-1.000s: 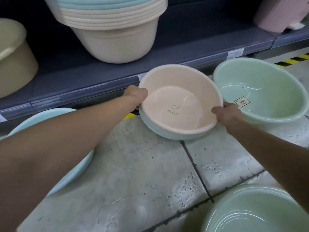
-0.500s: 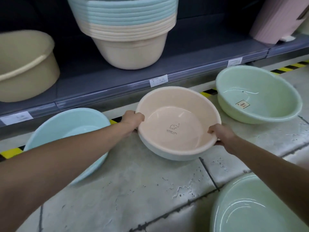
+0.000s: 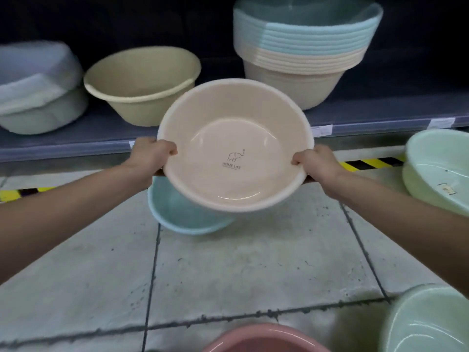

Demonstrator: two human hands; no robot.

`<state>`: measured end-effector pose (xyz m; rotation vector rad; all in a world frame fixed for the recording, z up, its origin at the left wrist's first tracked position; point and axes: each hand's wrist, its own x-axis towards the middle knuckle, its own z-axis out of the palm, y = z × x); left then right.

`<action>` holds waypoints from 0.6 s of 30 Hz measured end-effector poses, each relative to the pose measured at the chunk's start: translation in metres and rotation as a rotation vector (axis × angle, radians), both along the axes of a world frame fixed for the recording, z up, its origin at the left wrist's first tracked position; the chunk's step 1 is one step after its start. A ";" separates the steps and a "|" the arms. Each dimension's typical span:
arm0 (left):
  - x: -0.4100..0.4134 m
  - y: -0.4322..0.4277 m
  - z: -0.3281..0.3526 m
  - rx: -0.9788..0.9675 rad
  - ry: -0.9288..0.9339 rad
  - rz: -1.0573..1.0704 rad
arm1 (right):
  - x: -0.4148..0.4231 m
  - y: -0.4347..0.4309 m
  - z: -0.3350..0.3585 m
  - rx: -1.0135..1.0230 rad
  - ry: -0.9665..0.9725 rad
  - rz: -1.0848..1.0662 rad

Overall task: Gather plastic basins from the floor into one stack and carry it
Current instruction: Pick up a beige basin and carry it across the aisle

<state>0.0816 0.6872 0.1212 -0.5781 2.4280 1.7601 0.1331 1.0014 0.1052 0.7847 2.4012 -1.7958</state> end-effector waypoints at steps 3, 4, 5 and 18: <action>0.006 -0.049 -0.008 0.008 -0.020 0.103 | -0.018 -0.051 -0.008 -0.008 -0.015 0.074; 0.007 -0.062 -0.014 0.014 -0.035 0.128 | -0.023 -0.065 -0.014 -0.009 -0.022 0.081; 0.007 -0.072 -0.021 0.013 -0.049 0.144 | -0.028 -0.079 -0.020 -0.011 -0.028 0.085; -0.018 -0.099 -0.119 -0.110 -0.157 -0.003 | -0.036 -0.109 -0.112 -0.003 -0.122 -0.043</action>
